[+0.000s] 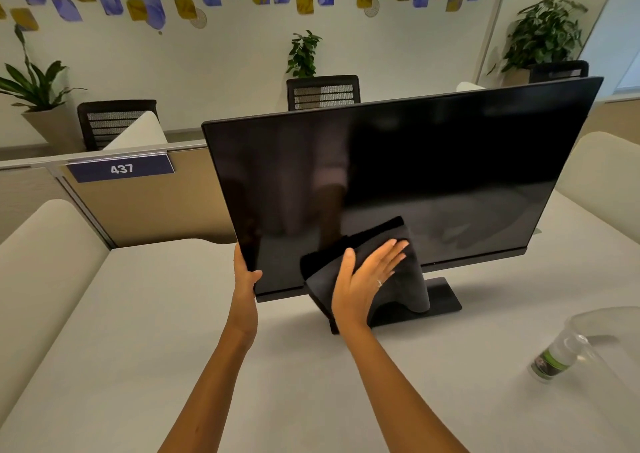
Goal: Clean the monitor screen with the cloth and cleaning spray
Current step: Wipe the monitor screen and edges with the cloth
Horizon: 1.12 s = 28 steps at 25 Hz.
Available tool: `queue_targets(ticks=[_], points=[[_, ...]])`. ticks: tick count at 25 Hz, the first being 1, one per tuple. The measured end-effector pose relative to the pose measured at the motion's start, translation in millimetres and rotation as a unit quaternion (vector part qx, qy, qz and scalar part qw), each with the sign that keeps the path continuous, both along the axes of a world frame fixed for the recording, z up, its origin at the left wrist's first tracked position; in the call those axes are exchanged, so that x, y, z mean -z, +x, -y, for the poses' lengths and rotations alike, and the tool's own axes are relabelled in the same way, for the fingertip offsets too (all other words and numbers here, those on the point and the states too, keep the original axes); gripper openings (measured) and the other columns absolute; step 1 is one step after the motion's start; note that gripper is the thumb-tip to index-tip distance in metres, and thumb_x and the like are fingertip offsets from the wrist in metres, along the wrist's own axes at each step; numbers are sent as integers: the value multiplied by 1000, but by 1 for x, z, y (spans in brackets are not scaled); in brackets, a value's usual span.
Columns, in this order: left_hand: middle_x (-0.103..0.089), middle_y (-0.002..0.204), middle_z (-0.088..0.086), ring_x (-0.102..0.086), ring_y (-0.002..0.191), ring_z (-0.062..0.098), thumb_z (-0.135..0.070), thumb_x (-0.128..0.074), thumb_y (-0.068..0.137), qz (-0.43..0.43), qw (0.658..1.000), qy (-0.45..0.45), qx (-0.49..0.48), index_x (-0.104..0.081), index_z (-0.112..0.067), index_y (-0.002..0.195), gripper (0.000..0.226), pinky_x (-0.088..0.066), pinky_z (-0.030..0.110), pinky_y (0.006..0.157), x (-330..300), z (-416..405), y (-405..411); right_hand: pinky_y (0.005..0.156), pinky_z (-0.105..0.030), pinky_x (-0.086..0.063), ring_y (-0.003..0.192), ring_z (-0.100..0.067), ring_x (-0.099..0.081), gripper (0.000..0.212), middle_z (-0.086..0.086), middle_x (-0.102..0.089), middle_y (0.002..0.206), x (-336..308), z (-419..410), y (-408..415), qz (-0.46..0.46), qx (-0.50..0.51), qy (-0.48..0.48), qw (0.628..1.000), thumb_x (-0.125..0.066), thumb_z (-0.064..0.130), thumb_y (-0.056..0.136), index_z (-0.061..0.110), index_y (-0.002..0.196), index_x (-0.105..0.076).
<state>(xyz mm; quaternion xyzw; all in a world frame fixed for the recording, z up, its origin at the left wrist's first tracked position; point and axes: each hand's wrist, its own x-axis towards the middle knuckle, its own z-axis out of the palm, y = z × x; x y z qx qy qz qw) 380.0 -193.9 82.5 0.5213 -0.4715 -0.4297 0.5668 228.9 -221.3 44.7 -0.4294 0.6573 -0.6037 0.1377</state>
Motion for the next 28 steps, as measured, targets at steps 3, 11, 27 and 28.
queue_targets(ticks=[3, 11, 27, 28], points=[[-13, 156, -6, -18, 142, 21, -24, -31, 98, -1, 1000, 19, -12, -7, -33, 146, 54, -20, 44, 115, 4, 2, -3, 117, -45, 2, 144, -21, 14, 75, -3, 15, 157, -10, 8, -31, 46, 35, -1, 998, -36, 41, 95, 14, 147, 11], [-12, 156, -3, -17, 142, 24, -18, -29, 98, 12, 999, 37, -5, -5, -30, 147, 55, -20, 49, 115, -3, -1, -2, 118, -49, -2, 145, -30, 8, 69, -10, 8, 158, -22, 31, -129, 76, 127, -3, 989, -35, 30, 98, 7, 147, 7], [-26, 151, 0, -30, 134, 22, -34, -38, 75, 44, 998, 45, 26, -14, -31, 143, 72, -33, 34, 103, -14, -3, 2, 116, -48, -10, 143, -34, 10, 73, -11, 13, 154, 10, -20, 45, -59, -46, 58, 996, -33, 41, 95, 8, 144, 10], [-26, 151, 0, -30, 135, 21, -33, -40, 79, 45, 998, 38, 18, -14, -31, 143, 69, -32, 34, 104, -14, -3, 0, 116, -48, -10, 143, -33, 10, 73, -9, 14, 154, 8, -19, 43, -55, -47, 60, 996, -34, 40, 95, 9, 144, 10]])
